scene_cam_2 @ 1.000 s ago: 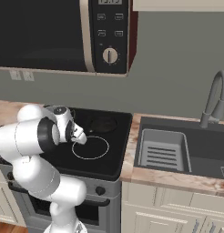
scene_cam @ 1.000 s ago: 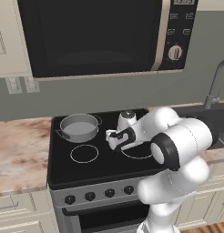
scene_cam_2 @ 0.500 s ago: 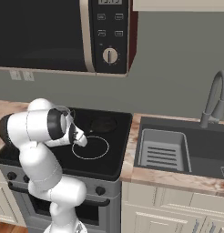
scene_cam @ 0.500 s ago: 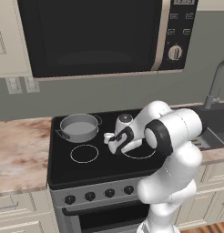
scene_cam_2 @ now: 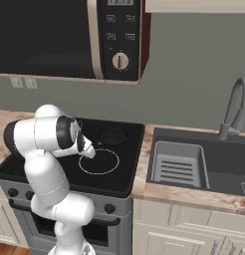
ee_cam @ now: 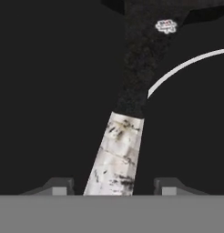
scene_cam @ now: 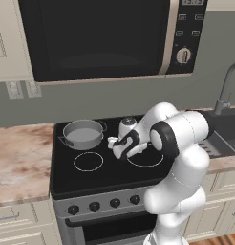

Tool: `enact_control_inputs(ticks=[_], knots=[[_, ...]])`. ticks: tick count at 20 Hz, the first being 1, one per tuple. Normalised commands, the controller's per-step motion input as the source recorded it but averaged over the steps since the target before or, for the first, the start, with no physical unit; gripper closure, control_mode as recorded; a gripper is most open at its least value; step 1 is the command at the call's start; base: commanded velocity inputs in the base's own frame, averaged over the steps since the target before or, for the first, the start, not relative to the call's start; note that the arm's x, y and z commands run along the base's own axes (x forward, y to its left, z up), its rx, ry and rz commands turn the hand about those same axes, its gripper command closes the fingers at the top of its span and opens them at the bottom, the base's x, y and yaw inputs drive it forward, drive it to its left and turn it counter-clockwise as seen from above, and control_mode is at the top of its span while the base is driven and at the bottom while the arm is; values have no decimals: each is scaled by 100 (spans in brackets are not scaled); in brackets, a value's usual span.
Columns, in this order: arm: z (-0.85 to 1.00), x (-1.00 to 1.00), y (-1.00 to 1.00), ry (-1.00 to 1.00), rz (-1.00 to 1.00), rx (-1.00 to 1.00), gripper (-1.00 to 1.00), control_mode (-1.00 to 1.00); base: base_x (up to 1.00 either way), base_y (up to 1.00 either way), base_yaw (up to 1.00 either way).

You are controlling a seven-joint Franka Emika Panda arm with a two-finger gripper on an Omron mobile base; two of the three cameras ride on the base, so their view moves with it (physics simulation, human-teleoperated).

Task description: Move the pot and pan from the stove into the sink.

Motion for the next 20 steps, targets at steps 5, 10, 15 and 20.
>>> enact_control_inputs(ticks=[5,10,15,20], knots=[[-3,12,0,0,-1,0,100,-100,0,0,0],[27,0,0,-1,-7,4,100,-100,0,0,0],[62,-8,-1,-2,-9,4,100,-100,0,0,0],[78,-22,-4,0,-9,3,100,-100,0,0,0]])
